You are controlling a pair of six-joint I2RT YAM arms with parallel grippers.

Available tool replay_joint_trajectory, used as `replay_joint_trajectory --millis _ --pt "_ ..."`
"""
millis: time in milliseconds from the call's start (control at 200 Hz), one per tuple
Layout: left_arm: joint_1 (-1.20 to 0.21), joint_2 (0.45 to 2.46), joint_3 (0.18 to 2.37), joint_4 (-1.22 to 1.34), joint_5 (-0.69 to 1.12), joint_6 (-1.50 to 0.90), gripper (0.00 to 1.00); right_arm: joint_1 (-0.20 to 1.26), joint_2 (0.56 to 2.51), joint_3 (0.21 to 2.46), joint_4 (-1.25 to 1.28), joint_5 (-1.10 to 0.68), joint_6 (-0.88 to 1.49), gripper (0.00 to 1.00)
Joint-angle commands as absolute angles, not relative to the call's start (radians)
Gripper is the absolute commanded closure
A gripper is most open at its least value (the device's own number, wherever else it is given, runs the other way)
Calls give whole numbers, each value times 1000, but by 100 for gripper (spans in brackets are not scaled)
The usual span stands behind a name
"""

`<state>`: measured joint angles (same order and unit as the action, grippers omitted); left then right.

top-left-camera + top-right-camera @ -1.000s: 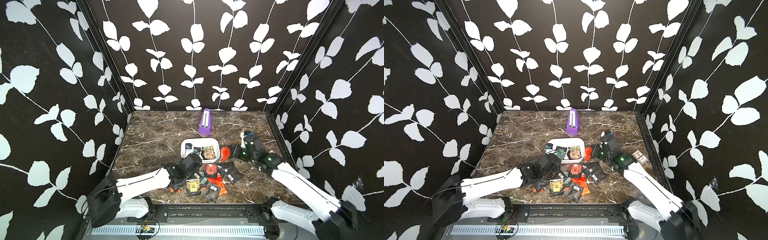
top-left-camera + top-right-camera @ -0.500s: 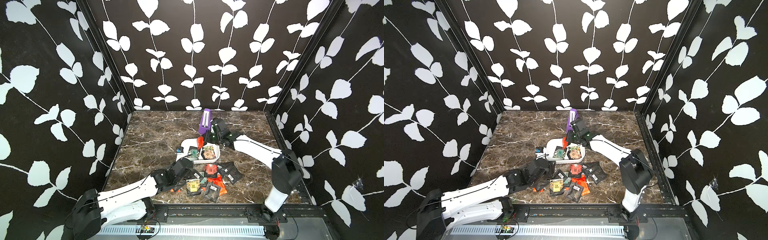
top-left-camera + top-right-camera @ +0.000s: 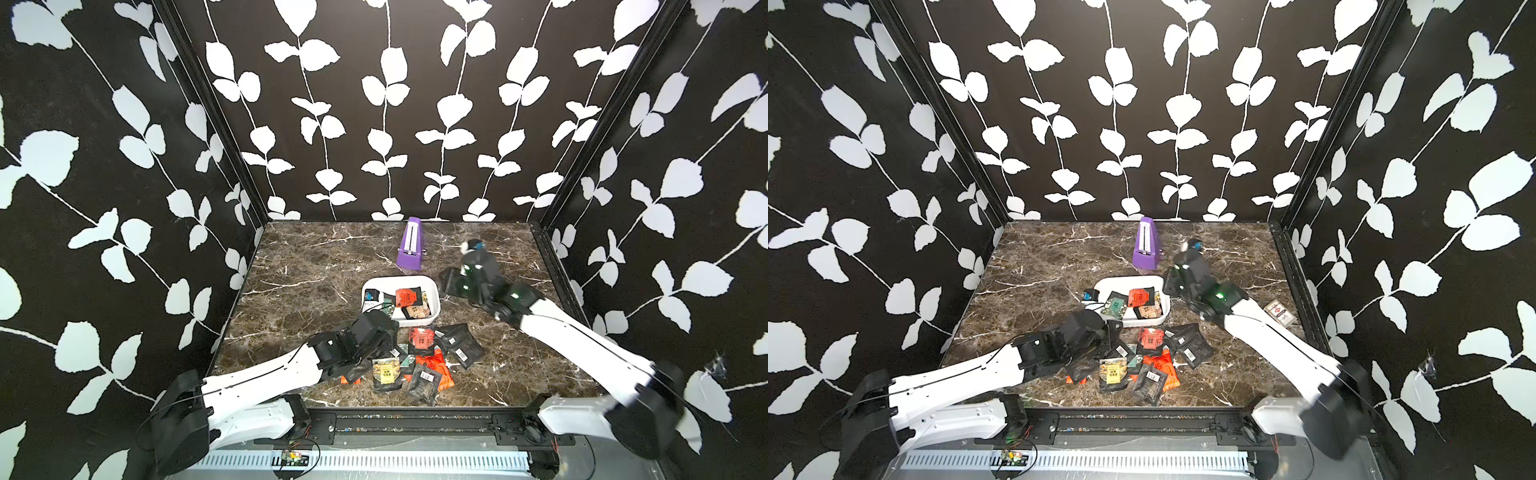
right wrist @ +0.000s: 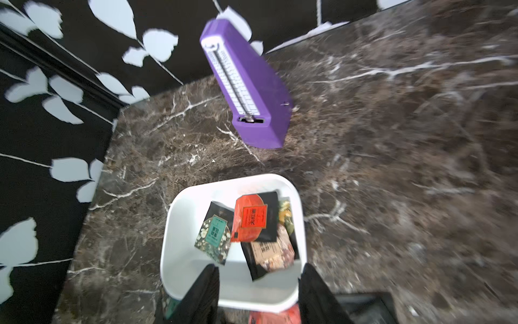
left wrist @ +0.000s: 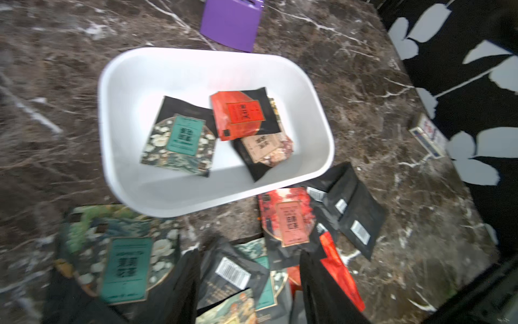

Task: Put the tea bags into the storage box
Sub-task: Place the tea bag in the storage box, then pick up the tea bag from the center of the board.

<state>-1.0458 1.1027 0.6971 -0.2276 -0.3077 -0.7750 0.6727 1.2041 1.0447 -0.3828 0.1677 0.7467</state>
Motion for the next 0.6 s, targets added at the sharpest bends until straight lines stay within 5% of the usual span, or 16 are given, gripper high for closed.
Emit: replay_joint_trajectory --millis 0,310,595 --pt "-1069 1139 748 -172 -251 -743 43 669 1115 919 -469 234 735 61" --pt "-1145 1302 852 -110 -194 -733 38 659 824 583 -504 247 881 79" --pt "-1199 1445 913 -65 -161 -776 34 601 830 403 -390 161 976 92"
